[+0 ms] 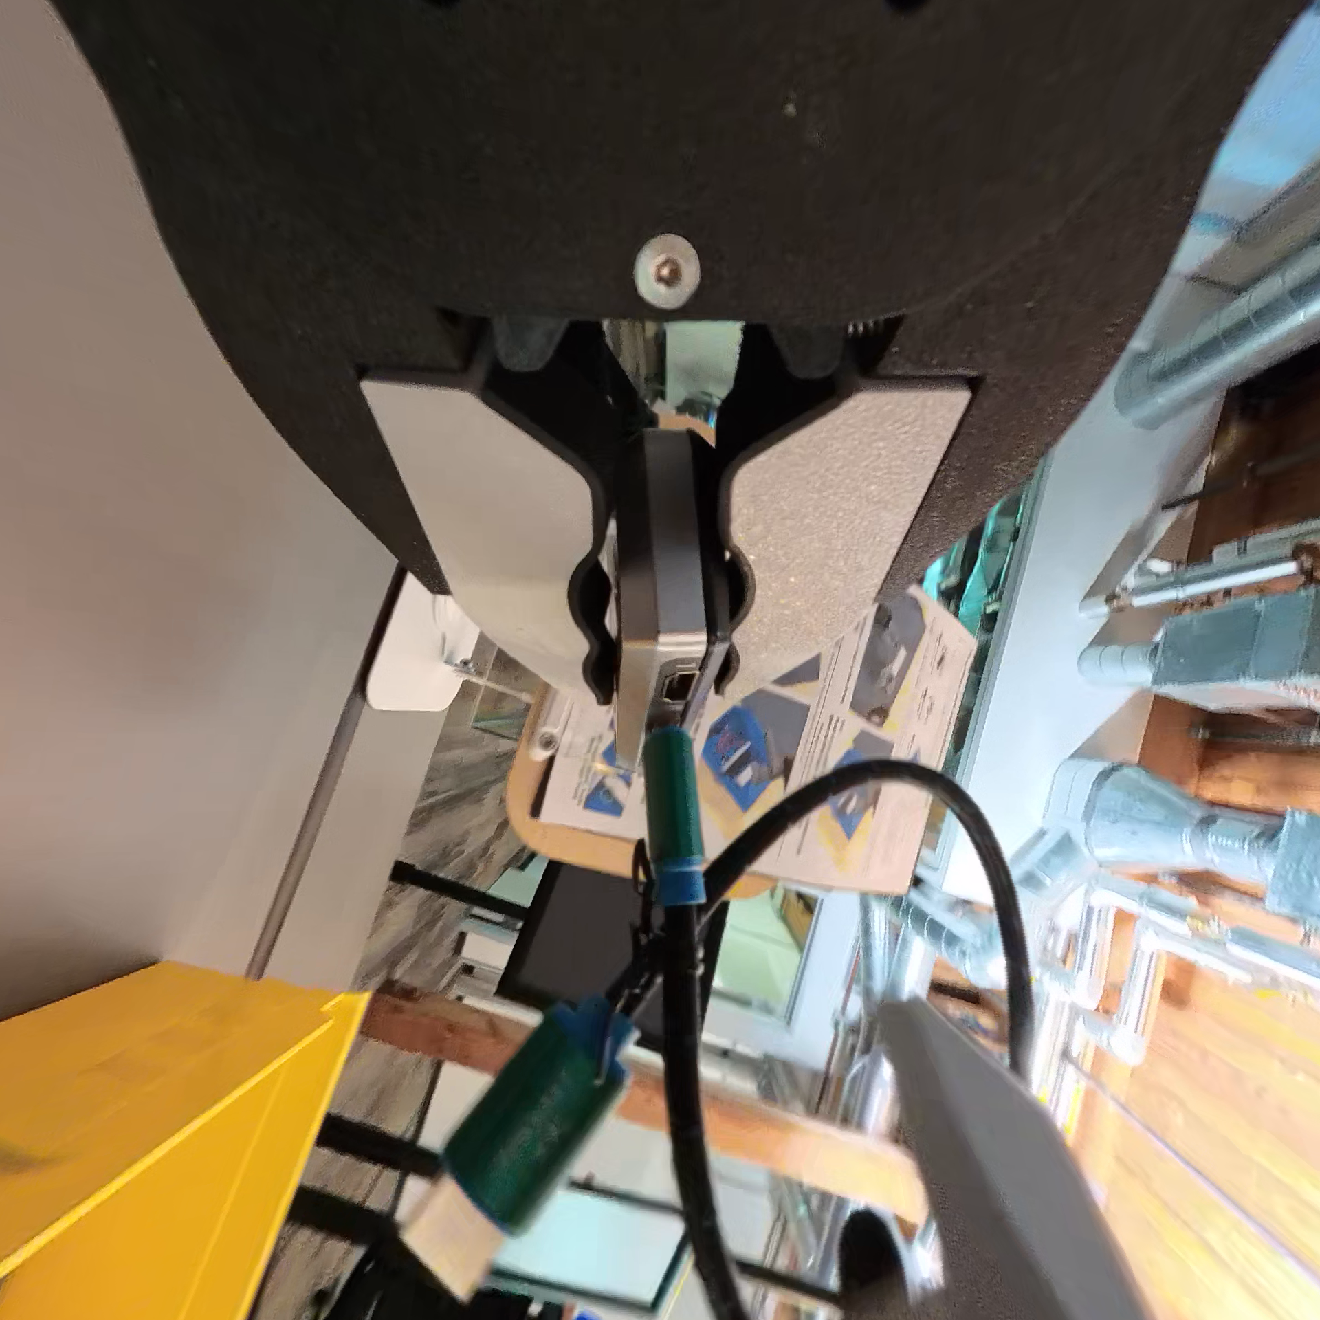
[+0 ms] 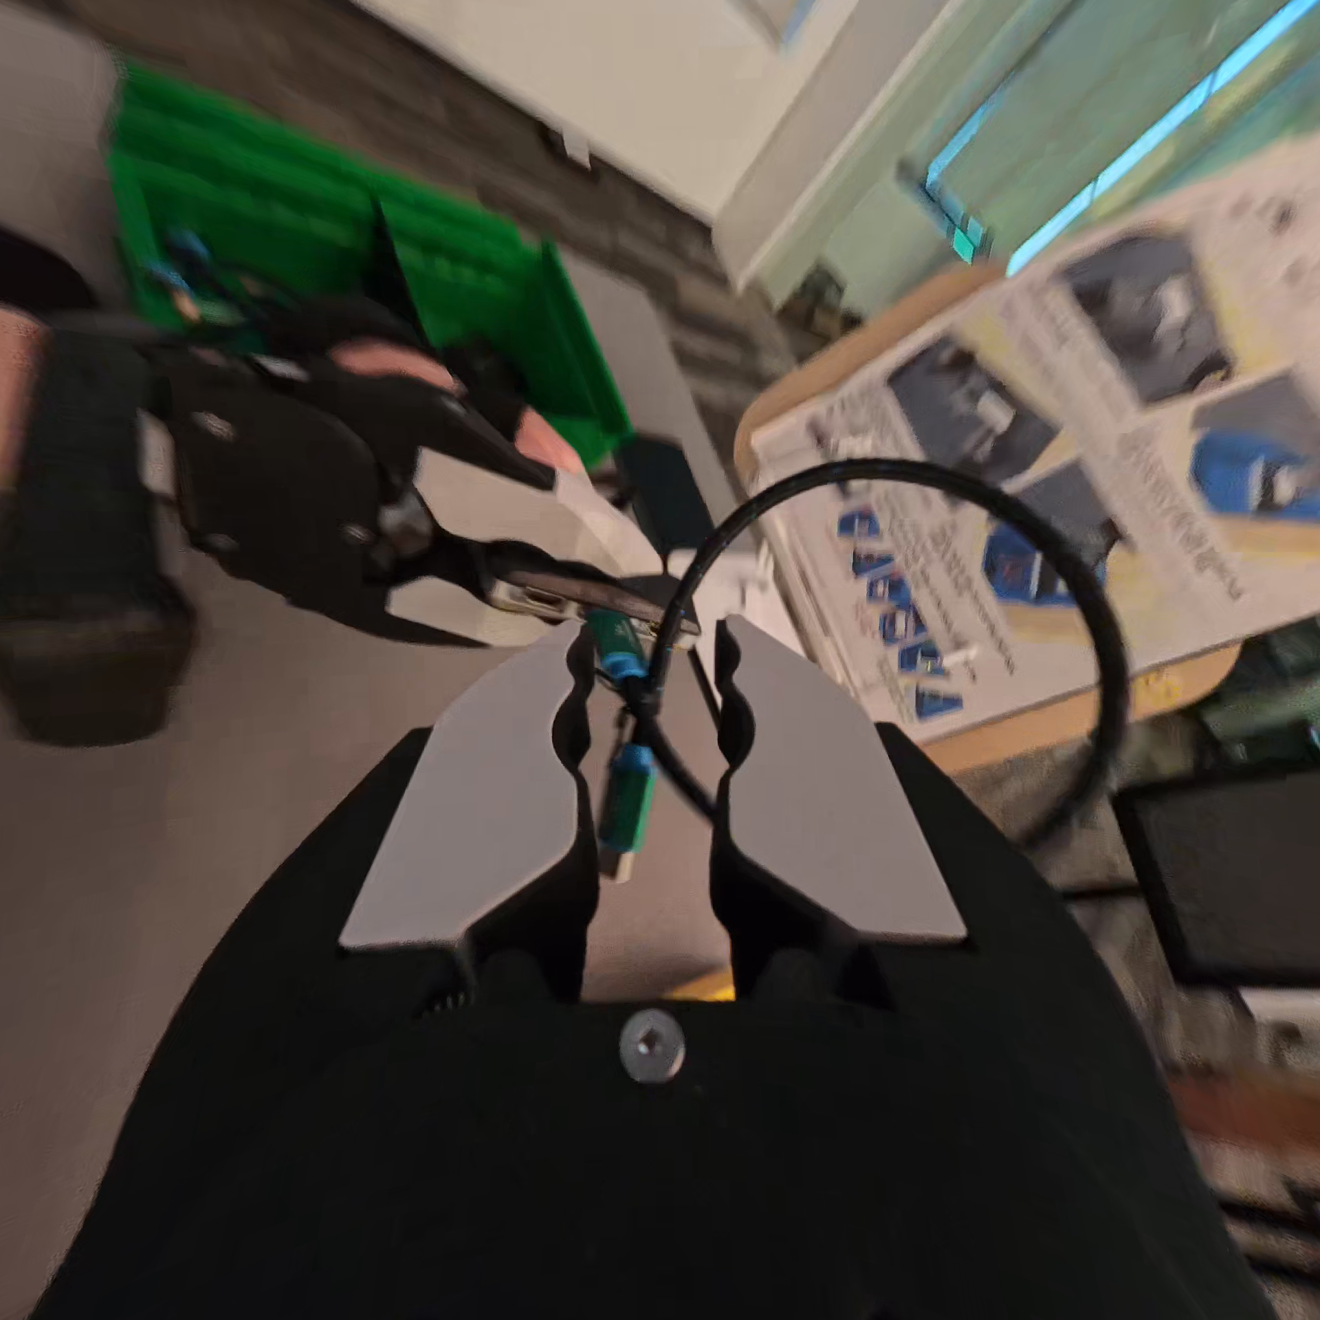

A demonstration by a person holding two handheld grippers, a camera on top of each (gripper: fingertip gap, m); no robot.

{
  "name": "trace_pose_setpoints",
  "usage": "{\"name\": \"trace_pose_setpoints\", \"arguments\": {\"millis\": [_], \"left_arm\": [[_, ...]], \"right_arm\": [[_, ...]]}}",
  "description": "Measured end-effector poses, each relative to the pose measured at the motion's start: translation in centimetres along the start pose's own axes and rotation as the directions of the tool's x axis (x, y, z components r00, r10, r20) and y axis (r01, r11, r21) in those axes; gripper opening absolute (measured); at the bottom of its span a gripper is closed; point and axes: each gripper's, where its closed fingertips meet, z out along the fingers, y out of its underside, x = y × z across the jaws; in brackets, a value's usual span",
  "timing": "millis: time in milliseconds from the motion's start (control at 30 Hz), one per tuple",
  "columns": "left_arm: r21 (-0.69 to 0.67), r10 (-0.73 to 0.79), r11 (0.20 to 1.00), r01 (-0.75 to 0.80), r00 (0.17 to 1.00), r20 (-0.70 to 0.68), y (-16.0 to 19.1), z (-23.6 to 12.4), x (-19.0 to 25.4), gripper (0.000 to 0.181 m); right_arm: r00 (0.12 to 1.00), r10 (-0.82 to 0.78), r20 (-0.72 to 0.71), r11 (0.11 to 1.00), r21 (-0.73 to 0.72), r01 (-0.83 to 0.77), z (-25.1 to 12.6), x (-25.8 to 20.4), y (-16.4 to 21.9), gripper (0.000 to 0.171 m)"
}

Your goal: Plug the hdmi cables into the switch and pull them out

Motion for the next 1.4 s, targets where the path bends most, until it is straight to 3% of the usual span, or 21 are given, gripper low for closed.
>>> {"name": "trace_pose_setpoints", "arguments": {"millis": [100,200,300,400,533,567,667,1033,1400], "left_arm": [[-0.025,-0.089,0.996,0.090,0.995,0.044,1.4,0.0,-1.6,0.027],[-0.022,-0.182,0.982,0.185,0.979,0.093,2.2,-0.4,-3.5,0.027],[0.008,-0.248,0.969,0.249,0.962,0.113,2.0,-0.9,-4.6,0.027],[0.028,-0.254,0.967,0.252,0.961,0.113,1.3,-1.0,-4.6,0.027],[0.060,-0.186,0.982,0.181,0.978,0.098,-0.2,-1.1,-3.6,0.027],[0.067,-0.166,0.985,0.161,0.982,0.090,-0.6,-1.1,-3.3,0.027],[0.074,-0.130,0.989,0.124,0.988,0.084,-1.2,-1.0,-2.5,0.027],[0.137,-0.115,0.985,0.103,0.990,0.082,-2.7,-1.8,-2.3,0.025],[0.072,-0.161,0.985,0.156,0.985,0.059,-1.9,-1.1,-2.4,0.028]], "right_arm": [[0.999,0.022,0.037,0.981,0.193,-0.028,-3.3,-0.2,-2.9,0.032],[0.990,0.100,0.096,0.966,0.227,-0.120,-4.8,0.2,-2.0,0.029],[0.967,0.234,0.101,0.954,0.168,-0.249,-3.1,1.9,0.3,0.040],[0.921,0.317,0.228,0.897,0.243,-0.369,-0.5,0.9,-0.9,0.064],[0.918,0.329,0.219,0.903,0.210,-0.374,2.0,-0.3,-0.8,0.064],[0.917,0.334,0.218,0.905,0.197,-0.376,2.3,-0.4,-0.6,0.061],[0.900,0.368,0.235,0.900,0.155,-0.408,2.5,-0.5,0.0,0.024],[0.769,0.497,0.402,0.815,0.089,-0.573,2.5,-1.1,0.6,0.023],[0.797,0.476,0.372,0.818,0.145,-0.557,2.5,-0.3,0.3,0.022]]}}
